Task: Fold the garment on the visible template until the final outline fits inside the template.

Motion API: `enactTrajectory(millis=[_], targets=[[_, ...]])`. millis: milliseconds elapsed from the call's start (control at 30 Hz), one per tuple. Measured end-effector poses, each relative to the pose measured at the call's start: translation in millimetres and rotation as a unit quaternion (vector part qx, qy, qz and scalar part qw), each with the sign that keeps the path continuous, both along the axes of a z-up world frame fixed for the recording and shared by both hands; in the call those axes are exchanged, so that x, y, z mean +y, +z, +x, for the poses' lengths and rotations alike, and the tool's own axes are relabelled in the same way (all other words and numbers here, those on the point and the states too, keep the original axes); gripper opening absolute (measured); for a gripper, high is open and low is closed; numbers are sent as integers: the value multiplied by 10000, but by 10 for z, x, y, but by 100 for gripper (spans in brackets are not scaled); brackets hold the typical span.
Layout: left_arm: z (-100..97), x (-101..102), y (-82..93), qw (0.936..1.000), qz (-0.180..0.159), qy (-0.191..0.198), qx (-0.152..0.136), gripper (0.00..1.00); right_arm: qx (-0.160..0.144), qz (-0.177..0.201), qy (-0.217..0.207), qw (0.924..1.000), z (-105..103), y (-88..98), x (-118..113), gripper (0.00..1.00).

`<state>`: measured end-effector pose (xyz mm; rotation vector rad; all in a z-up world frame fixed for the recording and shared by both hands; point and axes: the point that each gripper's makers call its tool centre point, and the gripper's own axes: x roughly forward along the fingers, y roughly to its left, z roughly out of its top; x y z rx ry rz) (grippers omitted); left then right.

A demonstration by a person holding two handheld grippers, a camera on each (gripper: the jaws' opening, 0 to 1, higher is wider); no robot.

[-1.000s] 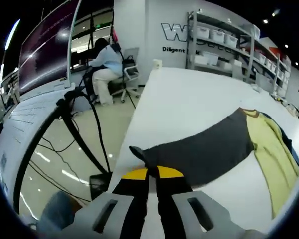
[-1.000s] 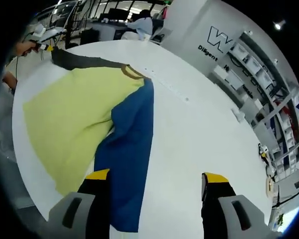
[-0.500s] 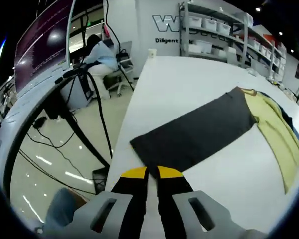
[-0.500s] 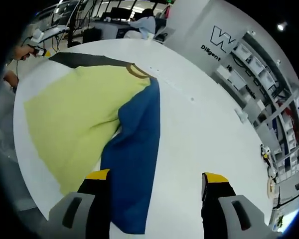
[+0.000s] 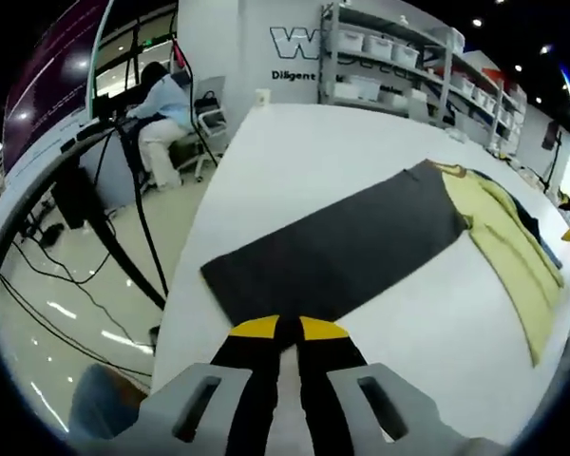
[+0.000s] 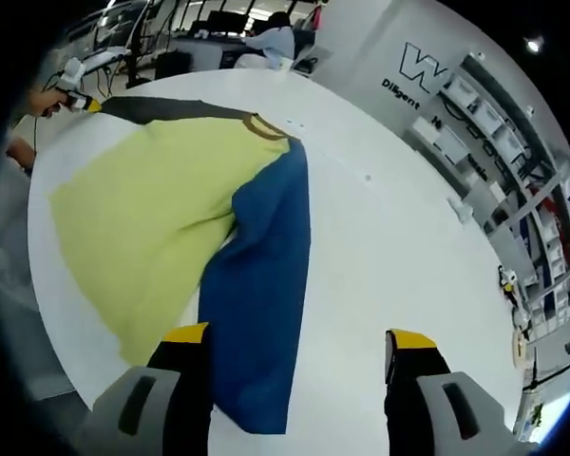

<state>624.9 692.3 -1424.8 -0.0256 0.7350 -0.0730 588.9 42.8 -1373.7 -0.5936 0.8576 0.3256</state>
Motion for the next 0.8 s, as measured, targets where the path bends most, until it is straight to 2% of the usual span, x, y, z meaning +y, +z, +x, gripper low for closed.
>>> enactTrajectory(millis=[67, 100, 133, 200, 233, 367, 400, 467, 567, 800], targets=[[-8, 25, -6, 9994, -210, 268, 42, 1, 19, 12, -56, 10000, -23, -25, -31, 71], [-24, 26, -14, 9973, -483, 540, 137, 1, 42, 37, -104, 9999, -45, -41, -44, 71], [-31, 49, -12, 9974, -434, 555, 168, 1, 49, 63, -134, 9999, -55, -53, -49, 71], [-44, 49, -7, 9983, -268, 476, 183, 1, 69, 92, -191, 9998, -74, -81, -62, 71], [-47, 57, -6, 9993, -42, 338, 176, 1, 74, 110, -209, 9997, -82, -90, -60, 71], [-57, 38, -14, 9993, 80, 314, 191, 1, 93, 142, -225, 9996, -110, -127, -54, 71], [-54, 46, -19, 9993, 255, 150, 225, 2, 109, 156, -233, 9995, -115, -148, -56, 71], [-35, 6, 3, 9991, 373, -63, 188, 5, 121, 162, -230, 9995, -123, -167, -57, 72], [-18, -42, 70, 9994, 331, -74, 25, 14, 141, 206, -261, 9993, -135, -201, -69, 72], [-9, -303, 162, 9980, 352, -521, -104, 17, 203, 337, -356, 9986, -189, -316, -110, 71]])
